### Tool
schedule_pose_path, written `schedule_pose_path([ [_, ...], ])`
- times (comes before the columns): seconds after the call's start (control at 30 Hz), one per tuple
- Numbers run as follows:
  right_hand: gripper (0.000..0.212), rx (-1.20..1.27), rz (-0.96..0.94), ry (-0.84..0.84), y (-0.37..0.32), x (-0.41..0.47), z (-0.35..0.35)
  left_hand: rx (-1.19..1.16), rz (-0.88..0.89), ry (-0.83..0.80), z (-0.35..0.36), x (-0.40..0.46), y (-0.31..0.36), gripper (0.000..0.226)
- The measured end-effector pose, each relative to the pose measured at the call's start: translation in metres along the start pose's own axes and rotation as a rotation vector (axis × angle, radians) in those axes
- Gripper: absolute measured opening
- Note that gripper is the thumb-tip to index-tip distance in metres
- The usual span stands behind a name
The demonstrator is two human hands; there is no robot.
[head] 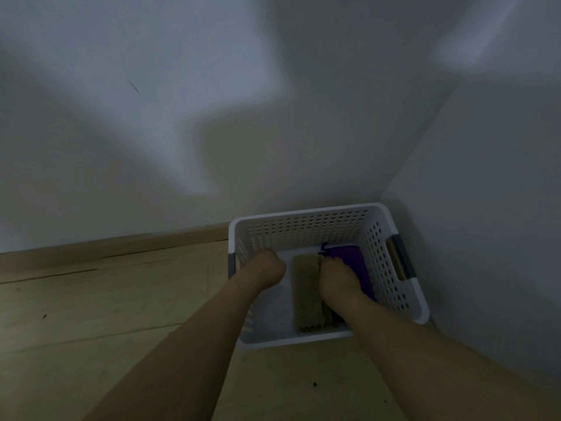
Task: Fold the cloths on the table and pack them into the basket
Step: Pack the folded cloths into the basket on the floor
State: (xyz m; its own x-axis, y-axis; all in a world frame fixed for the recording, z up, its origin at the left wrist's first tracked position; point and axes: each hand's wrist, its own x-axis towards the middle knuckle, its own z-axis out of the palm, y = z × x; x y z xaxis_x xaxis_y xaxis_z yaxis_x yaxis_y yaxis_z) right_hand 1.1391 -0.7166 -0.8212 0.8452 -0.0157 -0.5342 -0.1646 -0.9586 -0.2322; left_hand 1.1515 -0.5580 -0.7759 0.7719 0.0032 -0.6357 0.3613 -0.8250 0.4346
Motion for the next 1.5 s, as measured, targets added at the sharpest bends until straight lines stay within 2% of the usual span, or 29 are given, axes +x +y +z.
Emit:
schedule_pose_path([
  [0.17,0.036,-0.011,-0.046,0.040,-0.006,-0.038,-0.043,0.112,0.103,0.100,-0.016,-0.041,0.019,0.033],
  [0.23,0.036,-0.011,-0.086,0.071,-0.009,-0.074,-0.073,0.202,0.174,0.098,-0.032,-0.076,0.031,0.036],
  [0.37,0.037,-0.022,-0.164,0.076,-0.030,-0.173,-0.165,0.211,0.207,0.171,-0.090,-0.162,0.058,0.037],
  [0.63,0.048,-0.005,-0.293,0.024,-0.109,-0.418,-0.369,0.206,0.260,0.257,-0.242,-0.415,0.132,0.045],
  [0.8,0.050,-0.084,-0.363,-0.038,-0.140,-0.544,-0.433,0.220,0.248,0.342,-0.288,-0.554,0.139,0.039],
  [1.1,0.045,-0.194,-0.534,-0.073,-0.179,-0.660,-0.424,0.097,-0.061,0.506,-0.254,-0.739,0.090,0.043],
  [1.37,0.034,-0.280,-0.665,-0.140,-0.212,-0.769,-0.357,-0.005,-0.227,0.582,-0.215,-0.863,0.004,0.042],
  [1.5,0.044,-0.279,-0.710,-0.200,-0.237,-0.837,-0.312,-0.057,-0.310,0.619,-0.186,-0.933,-0.053,0.043],
])
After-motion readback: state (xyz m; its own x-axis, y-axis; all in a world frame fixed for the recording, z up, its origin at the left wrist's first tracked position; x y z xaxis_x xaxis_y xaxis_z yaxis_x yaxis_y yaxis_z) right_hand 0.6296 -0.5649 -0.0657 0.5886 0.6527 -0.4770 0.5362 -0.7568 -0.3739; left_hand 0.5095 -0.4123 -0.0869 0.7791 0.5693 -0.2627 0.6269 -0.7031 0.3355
